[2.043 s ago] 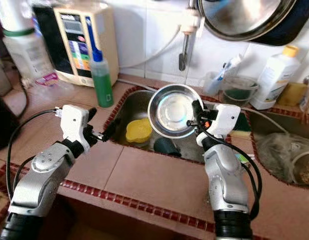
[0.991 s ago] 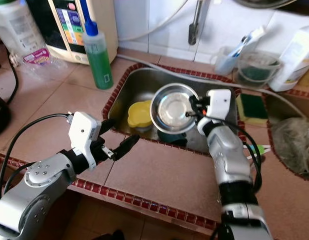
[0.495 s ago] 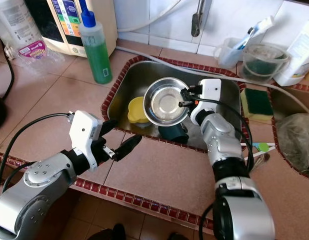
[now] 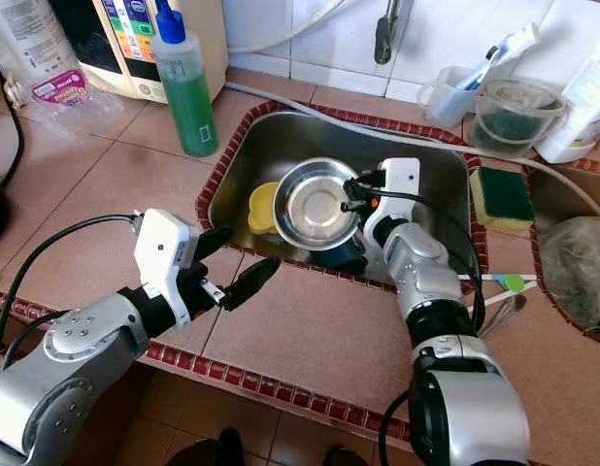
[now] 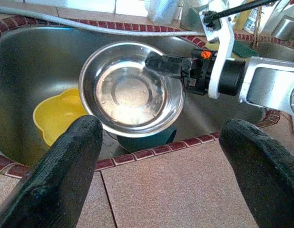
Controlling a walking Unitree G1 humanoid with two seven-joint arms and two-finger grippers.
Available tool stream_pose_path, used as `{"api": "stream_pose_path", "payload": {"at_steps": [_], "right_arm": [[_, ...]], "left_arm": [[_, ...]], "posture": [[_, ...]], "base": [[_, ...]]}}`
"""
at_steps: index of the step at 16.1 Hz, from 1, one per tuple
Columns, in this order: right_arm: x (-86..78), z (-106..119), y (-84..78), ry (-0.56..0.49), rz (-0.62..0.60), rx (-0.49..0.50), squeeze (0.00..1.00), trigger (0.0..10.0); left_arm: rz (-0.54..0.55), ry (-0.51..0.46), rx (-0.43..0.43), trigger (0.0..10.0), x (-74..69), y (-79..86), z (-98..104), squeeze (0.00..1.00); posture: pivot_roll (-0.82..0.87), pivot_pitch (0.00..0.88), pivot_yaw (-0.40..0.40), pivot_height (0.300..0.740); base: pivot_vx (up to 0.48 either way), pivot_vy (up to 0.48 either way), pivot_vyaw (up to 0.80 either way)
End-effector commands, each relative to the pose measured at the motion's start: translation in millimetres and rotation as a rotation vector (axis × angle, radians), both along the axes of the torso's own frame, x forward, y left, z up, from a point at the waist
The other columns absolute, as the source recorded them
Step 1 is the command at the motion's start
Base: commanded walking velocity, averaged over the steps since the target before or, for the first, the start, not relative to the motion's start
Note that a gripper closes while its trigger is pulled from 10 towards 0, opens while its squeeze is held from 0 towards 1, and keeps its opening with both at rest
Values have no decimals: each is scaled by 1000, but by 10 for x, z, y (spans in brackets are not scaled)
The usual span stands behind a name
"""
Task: Kitchen organization
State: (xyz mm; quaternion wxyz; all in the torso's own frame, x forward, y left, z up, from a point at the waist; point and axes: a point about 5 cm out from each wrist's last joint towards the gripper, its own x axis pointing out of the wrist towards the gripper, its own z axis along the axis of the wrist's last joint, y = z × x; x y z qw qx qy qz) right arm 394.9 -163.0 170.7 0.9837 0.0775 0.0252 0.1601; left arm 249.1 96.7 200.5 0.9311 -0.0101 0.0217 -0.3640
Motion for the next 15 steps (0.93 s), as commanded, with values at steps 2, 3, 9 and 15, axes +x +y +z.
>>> {"api": "stream_pose_path", "payload": {"at_steps": [2,3,9,15], "right_arm": [[27,55,4,-15,5,-3,337,10000],[32,61,8,-15,7,-3,553,10000],[58,87,36,-13,21,-1,1000,10000],[82,135,66,-21,39,3,1000,10000]], "left_arm": [[-2,-10,-3,10000,-26,-7,42,0],[-3,-9,-5,10000,-25,-8,44,0],[15,-16,-2,10000,-2,-1,51,0],[29,-23,-9,10000,15,18,65,0]], "posture": [[-32,255,-18,740],[-32,255,-18,740],[-24,244,-28,740],[-18,231,-37,740]], "base": [[0,0,0],[0,0,0],[0,0,0],[0,0,0]]}}
